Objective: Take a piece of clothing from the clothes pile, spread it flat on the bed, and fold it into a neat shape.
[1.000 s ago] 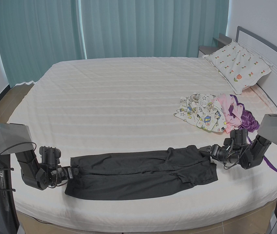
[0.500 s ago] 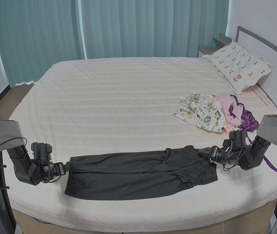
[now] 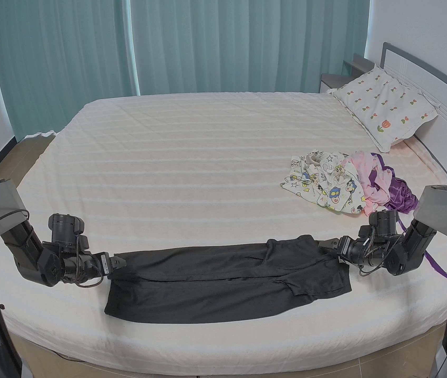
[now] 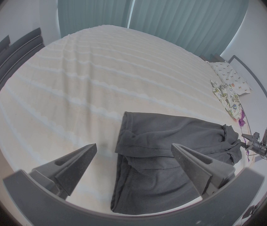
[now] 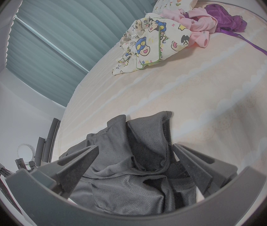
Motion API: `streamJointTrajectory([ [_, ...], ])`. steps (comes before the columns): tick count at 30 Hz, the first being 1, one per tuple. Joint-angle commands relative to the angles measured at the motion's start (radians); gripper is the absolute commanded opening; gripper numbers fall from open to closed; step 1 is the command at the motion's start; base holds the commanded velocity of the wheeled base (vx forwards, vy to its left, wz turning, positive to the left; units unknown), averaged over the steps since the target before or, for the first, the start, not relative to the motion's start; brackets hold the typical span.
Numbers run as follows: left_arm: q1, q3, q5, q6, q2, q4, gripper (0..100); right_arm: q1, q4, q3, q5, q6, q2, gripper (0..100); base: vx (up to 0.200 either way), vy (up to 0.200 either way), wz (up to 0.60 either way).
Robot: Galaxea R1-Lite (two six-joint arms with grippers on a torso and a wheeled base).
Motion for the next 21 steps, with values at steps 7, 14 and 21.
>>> streamJointTrajectory([
  [7, -0.029, -0.07, -0.035, 0.009, 0.146, -0.009, 100, 0.001, -0.001, -0.008, 0.0, 0.005, -0.002, 100, 0.0, 0.0, 0.0],
  [14, -0.026, -0.114, -0.03, 0.004, 0.203, -0.008, 100, 0.019, -0.001, -0.002, 0.0, 0.006, 0.002, 100, 0.0, 0.0, 0.0],
  [21, -0.029, -0.113, -0.036, 0.015, 0.207, -0.008, 100, 0.027, -0.001, 0.003, 0.003, 0.014, -0.009, 100, 0.0, 0.0, 0.0],
])
